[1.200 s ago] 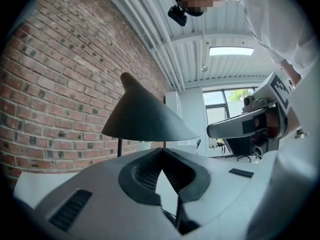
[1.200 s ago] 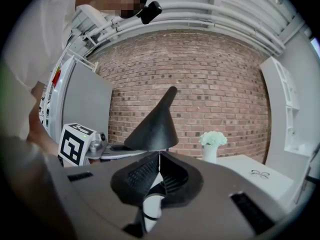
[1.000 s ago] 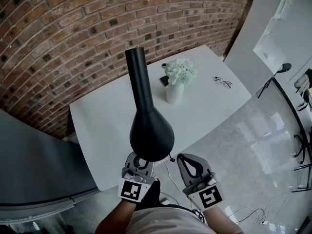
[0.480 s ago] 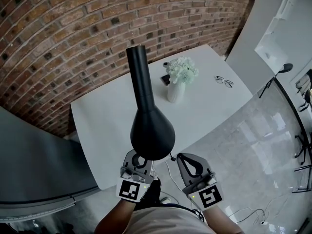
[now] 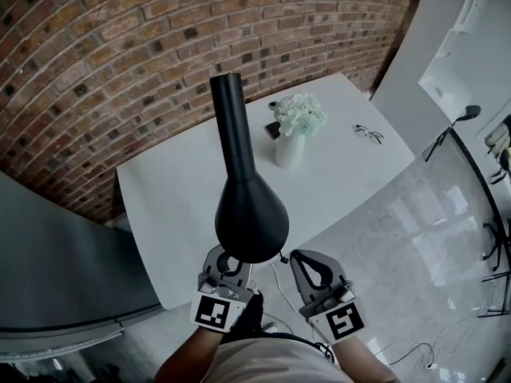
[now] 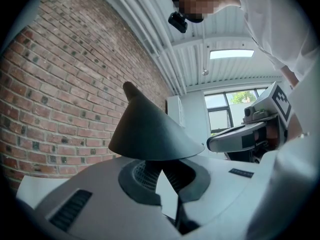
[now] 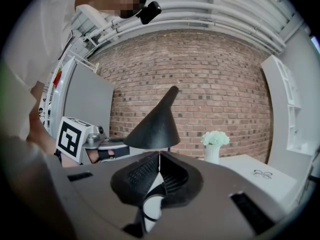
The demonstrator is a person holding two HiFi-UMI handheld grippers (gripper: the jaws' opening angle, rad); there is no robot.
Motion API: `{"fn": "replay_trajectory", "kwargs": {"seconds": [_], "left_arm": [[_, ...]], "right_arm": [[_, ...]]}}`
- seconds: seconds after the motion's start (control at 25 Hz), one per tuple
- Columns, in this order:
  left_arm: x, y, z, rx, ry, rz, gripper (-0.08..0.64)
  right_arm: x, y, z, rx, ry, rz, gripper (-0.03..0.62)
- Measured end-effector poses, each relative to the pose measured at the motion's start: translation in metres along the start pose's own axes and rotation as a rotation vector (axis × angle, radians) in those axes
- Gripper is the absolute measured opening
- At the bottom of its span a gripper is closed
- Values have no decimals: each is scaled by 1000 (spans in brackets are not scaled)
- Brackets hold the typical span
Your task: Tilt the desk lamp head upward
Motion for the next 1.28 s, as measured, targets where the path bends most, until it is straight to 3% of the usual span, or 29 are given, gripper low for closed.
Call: {"fn": "replay_trajectory", "kwargs": {"seconds": [1.28], "left_arm": [[52,25,-27,27,110,4,8]], "right_arm": [[16,-12,-26,8,32,-47,18]]}}
Point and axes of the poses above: the fingertips, and each gripper's own axes: z forward along the fingers, y to its right, x out of its top, the point moved 4 cm from there along -z, backward along the fingers, and after that the axes turned 2 degrees about x, right-handed, at the moved point
